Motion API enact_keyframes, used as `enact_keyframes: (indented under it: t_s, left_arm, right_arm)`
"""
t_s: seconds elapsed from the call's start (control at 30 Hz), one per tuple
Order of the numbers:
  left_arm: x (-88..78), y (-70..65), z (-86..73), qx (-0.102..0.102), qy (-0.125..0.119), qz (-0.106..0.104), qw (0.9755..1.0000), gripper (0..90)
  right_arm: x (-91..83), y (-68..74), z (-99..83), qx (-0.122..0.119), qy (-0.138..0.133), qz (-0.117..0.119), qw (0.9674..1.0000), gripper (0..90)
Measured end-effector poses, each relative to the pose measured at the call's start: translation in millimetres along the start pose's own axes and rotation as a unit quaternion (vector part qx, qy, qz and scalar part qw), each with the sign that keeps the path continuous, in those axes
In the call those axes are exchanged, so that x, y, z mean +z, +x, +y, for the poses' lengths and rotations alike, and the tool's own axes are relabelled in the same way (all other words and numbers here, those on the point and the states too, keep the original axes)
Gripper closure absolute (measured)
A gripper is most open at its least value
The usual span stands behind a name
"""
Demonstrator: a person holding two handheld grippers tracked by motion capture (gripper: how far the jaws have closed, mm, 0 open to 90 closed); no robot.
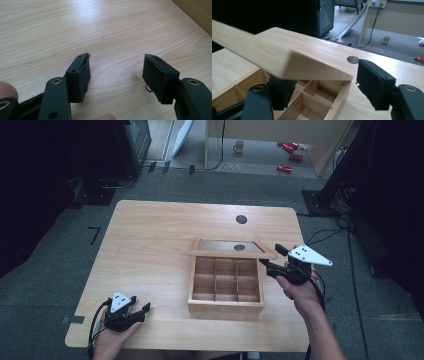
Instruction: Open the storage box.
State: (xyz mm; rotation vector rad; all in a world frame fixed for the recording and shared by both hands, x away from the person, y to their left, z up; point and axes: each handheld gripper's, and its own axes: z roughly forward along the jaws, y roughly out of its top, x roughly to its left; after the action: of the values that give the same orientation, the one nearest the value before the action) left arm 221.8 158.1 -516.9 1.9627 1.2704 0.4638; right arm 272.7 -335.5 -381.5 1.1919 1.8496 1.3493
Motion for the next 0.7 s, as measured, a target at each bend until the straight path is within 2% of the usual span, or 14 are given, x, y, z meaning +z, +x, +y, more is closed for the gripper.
enact_keyframes:
  t_s: [0.1,0.27,0.43,0.47,0.53,0.7]
  left_arm:
    - [0.3,1.2,0.4,-0.007,-0.001,-0.003,1.0,38.9]
    - [0.5,1.1,0.5,-0.01,0.0,-0.006,0.9999,36.9]
    - [0.7,1.5,0.6,-0.011,0.001,-0.009,0.9999,33.8]
    - [0.7,1.5,0.6,-0.011,0.001,-0.009,0.9999,33.1]
    - [0.9,1.1,0.5,-0.012,0.0,-0.007,0.9999,33.1]
    - [0.7,1.7,0.4,-0.013,0.0,-0.009,0.9999,32.7]
  right_arm:
    - [13.8,-11.0,3.2,0.008,-0.003,0.008,0.9999,32.7]
    - [28.7,-18.9,2.7,0.008,0.004,0.009,0.9999,32.7]
    - [48.4,-24.9,-1.9,-0.006,0.025,0.021,0.9994,32.7]
    - [48.4,-24.9,-1.9,-0.006,0.025,0.021,0.9994,32.7]
    - [52.4,-26.4,-2.4,0.0,0.022,0.042,0.9989,32.8]
    - [58.2,-29.0,-0.5,0.007,0.012,0.041,0.9991,33.3]
